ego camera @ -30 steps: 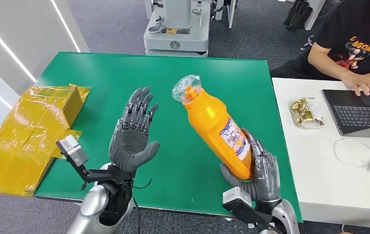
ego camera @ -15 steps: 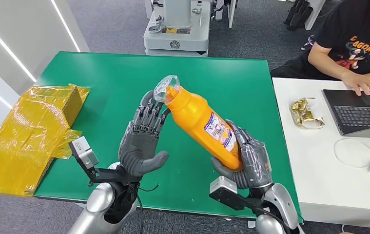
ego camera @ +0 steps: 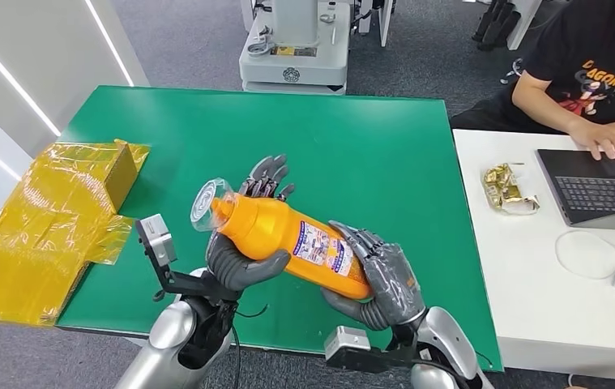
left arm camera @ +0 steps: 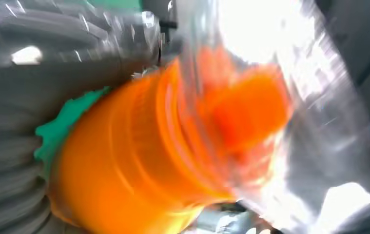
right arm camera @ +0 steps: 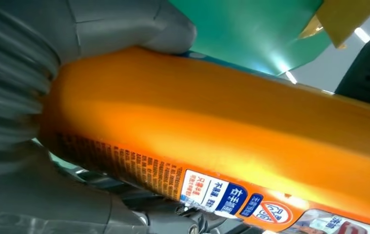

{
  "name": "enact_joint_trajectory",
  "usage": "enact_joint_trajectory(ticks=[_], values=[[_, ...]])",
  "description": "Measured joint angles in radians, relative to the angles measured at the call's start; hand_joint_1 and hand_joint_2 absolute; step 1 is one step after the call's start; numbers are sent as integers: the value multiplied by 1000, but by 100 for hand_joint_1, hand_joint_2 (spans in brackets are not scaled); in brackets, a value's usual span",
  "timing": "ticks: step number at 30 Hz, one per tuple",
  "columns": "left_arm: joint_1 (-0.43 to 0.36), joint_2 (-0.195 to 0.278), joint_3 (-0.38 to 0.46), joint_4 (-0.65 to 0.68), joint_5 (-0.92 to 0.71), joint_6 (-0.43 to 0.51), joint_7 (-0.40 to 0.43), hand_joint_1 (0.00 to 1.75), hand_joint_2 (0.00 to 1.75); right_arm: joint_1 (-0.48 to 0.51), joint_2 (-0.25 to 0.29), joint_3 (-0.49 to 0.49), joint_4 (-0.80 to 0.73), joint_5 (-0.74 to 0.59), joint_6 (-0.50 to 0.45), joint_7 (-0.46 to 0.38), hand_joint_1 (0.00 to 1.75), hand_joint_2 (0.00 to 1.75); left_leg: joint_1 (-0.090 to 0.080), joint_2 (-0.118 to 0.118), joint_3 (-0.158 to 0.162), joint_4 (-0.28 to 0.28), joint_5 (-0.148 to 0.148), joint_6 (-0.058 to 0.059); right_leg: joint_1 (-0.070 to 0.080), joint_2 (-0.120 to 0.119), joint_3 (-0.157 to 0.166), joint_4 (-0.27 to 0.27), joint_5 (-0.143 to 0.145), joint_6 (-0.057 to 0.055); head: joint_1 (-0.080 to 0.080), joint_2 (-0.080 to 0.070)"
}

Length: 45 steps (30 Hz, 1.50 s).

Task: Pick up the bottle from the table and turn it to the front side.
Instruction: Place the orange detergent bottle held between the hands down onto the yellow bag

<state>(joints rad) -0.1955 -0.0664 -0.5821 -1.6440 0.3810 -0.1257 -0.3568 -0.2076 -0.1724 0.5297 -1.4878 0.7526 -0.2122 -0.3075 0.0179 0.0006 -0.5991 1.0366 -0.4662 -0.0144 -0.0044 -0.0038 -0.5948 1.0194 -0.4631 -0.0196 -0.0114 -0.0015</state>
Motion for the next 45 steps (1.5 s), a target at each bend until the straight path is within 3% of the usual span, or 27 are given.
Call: enact_joint_trajectory(ticks=[17, 18, 21, 22, 36, 37, 40, 41, 45], values=[[6, -25, 3, 8, -4, 36, 13, 0, 175, -16, -2, 16, 48, -9, 66, 24, 175, 175, 0, 0, 0, 0, 0, 0, 0, 0, 0, 0, 0, 0, 0, 0], [6, -25, 4, 8, -6, 38, 13, 10, 175, -18, -2, 16, 52, -8, 69, 25, 175, 175, 0, 0, 0, 0, 0, 0, 0, 0, 0, 0, 0, 0, 0, 0], [6, -26, 5, 8, -10, 41, 11, 141, 175, -23, -2, 18, 61, -8, 75, 28, 175, 175, 0, 0, 0, 0, 0, 0, 0, 0, 0, 0, 0, 0, 0, 0], [6, -26, 5, 8, -11, 42, 9, 175, 175, -24, -2, 18, 64, -8, 76, 28, 175, 175, 0, 0, 0, 0, 0, 0, 0, 0, 0, 0, 0, 0, 0, 0], [7, -31, 8, 8, -28, 33, 0, 175, 175, -28, -2, 14, 80, -23, 61, 36, 174, 175, 0, 0, 0, 0, 0, 0, 0, 0, 0, 0, 0, 0, 0, 0], [6, -31, 8, 8, -28, 33, -1, 175, 175, -28, -2, 14, 80, -23, 60, 36, 165, 175, 0, 0, 0, 0, 0, 0, 0, 0, 0, 0, 0, 0, 0, 0], [6, -30, 8, 9, -25, 32, -6, 175, 175, -26, -2, 14, 80, -23, 54, 37, 38, 175, 0, 0, 0, 0, 0, 0, 0, 0, 0, 0, 0, 0, 0, 0], [5, -30, 8, 10, -24, 32, -9, 175, 175, -26, -2, 14, 80, -25, 50, 39, 3, 175, 0, 0, 0, 0, 0, 0, 0, 0, 0, 0, 0, 0, 0, 0], [4, -30, 8, 11, -24, 32, -12, 175, 175, -24, -1, 15, 79, -41, 37, 39, 0, 175, 0, 0, 0, 0, 0, 0, 0, 0, 0, 0, 0, 0, 0, 0]])
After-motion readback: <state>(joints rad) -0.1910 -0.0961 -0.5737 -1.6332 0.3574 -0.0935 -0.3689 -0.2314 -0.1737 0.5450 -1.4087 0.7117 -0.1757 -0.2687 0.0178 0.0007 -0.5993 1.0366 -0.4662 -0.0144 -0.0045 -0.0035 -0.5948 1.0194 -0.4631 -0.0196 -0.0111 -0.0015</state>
